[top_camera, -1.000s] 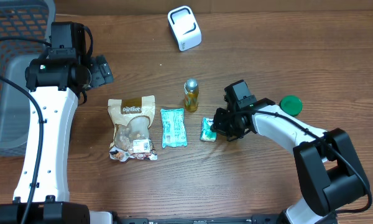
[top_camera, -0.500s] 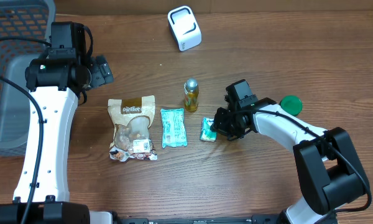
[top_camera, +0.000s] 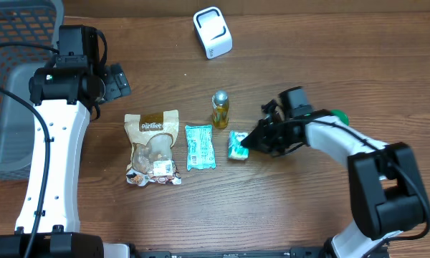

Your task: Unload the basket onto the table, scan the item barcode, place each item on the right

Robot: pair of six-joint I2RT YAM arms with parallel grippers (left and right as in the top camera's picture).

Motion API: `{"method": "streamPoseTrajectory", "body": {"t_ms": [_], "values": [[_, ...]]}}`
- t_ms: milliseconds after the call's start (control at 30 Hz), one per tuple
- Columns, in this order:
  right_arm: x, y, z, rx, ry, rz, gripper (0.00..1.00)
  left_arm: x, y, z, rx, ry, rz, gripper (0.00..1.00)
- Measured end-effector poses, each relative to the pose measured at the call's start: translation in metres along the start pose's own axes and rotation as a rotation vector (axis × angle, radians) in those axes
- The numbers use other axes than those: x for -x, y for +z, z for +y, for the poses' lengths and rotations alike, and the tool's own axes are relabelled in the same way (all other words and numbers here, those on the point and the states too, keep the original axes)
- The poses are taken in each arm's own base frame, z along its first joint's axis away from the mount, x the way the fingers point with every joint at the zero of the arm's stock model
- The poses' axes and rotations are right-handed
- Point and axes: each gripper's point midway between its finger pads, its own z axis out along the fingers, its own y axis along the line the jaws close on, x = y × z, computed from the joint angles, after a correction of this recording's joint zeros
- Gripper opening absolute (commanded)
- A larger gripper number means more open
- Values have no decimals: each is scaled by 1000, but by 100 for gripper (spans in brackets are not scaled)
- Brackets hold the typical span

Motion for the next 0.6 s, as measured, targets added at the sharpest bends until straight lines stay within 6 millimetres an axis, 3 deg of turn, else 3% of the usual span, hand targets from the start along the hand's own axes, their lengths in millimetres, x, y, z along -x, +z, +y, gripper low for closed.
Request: {"method": "streamPoseTrajectory", "body": {"t_ms": [267,600], "values": [[-1,-49,37,420,-113,51,4,0,0,0,0,0,0,100],[-15,-76,69,683,-240,80,4,0,0,0,0,0,0,99]]}}
